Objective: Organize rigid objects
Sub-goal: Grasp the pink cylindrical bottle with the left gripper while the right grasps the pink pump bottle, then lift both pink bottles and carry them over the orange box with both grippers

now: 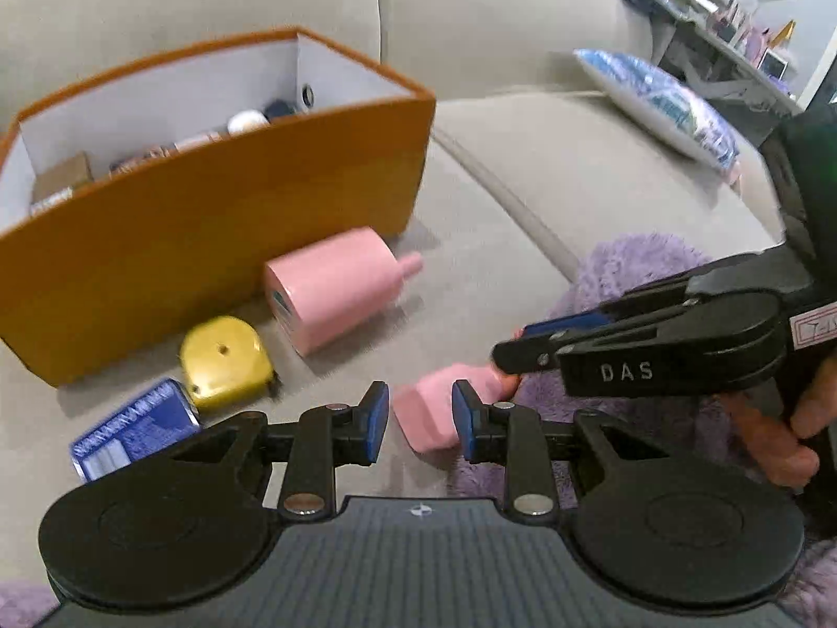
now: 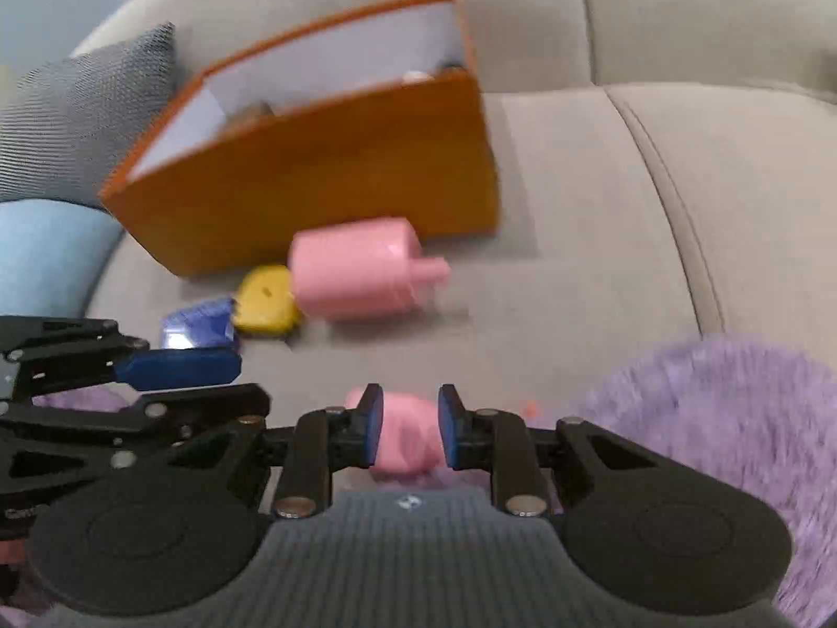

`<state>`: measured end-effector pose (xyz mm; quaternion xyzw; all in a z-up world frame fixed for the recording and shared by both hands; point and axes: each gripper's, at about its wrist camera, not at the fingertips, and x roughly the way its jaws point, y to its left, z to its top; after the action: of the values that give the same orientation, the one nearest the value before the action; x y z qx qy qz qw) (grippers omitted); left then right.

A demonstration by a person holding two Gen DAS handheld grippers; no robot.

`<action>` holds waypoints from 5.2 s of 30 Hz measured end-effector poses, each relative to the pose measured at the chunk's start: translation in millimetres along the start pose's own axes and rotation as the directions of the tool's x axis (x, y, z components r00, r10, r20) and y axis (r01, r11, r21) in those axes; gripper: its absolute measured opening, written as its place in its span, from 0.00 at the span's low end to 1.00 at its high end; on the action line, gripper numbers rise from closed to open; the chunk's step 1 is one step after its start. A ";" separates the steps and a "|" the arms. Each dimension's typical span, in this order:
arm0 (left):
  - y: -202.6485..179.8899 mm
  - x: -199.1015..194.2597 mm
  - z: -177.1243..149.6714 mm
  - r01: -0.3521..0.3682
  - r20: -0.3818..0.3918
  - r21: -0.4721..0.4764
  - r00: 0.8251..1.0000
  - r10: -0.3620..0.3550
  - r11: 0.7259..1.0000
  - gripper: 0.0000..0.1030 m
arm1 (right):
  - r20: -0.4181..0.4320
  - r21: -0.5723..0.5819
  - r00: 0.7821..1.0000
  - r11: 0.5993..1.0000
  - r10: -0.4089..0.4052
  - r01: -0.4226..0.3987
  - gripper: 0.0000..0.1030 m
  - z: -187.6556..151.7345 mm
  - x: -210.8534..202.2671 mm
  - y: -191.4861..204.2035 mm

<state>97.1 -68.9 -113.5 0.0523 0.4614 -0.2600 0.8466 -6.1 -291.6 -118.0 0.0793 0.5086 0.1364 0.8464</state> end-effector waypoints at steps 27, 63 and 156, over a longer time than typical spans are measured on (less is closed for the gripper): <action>-6.3 44.7 3.1 -0.001 -0.092 -0.022 0.996 -0.001 1.000 0.25 | -0.130 0.021 0.962 0.969 -0.241 0.246 0.00 14.1 41.4 -15.8; -2.0 38.4 37.8 -0.147 0.055 0.479 0.989 0.137 0.866 0.50 | 0.026 -0.168 0.986 0.971 -0.167 0.169 0.08 68.8 66.3 -10.5; 88.2 -140.2 88.7 -0.155 0.318 -0.225 0.921 0.223 0.962 0.59 | 0.329 -0.082 0.911 0.969 0.247 -0.233 0.27 82.5 -77.6 59.2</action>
<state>145.6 32.8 37.0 -0.0326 0.3240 -0.1354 0.9357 23.2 -259.1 2.1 0.1462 0.3401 0.2342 0.8990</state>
